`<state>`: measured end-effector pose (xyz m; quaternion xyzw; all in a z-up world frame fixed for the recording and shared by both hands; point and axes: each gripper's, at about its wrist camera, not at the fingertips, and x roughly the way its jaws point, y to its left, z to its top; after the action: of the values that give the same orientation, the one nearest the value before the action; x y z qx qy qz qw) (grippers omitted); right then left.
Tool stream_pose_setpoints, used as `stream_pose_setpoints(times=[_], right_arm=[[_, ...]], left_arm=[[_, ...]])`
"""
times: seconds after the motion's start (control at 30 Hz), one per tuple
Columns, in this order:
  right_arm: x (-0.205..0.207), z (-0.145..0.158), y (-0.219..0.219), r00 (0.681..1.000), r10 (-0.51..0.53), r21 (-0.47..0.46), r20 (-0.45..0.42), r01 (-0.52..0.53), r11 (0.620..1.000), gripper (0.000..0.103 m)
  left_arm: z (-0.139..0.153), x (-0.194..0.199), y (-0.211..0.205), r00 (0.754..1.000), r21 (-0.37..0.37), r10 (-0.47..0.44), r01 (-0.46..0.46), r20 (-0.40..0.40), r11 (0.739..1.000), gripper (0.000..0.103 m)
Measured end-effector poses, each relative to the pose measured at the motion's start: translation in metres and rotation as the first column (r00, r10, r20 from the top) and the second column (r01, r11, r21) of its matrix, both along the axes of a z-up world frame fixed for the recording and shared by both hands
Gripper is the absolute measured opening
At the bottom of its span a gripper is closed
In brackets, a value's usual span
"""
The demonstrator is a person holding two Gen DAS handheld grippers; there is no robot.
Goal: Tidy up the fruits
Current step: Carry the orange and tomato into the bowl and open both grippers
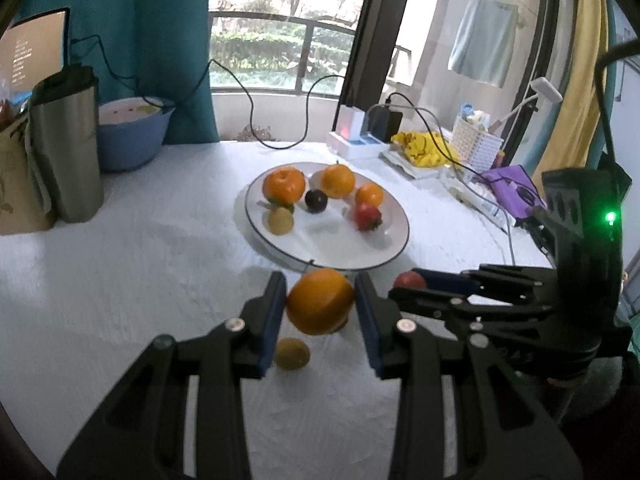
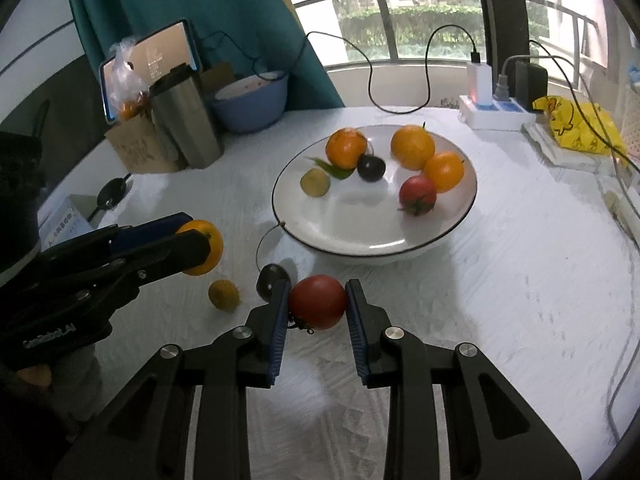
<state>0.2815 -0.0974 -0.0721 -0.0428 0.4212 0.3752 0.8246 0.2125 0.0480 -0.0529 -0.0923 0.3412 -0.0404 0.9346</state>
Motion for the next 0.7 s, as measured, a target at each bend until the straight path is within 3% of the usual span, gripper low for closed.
stream_pose_setpoints(times=[0.7], right_arm=[[0.047,0.014,-0.013,0.999,-0.013,0.036,0.046,0.011,0.999,0.030]], left_arm=[[-0.002,0.047,-0.014,1.000,0.055,-0.018,0.019,-0.010,0.998,0.037]])
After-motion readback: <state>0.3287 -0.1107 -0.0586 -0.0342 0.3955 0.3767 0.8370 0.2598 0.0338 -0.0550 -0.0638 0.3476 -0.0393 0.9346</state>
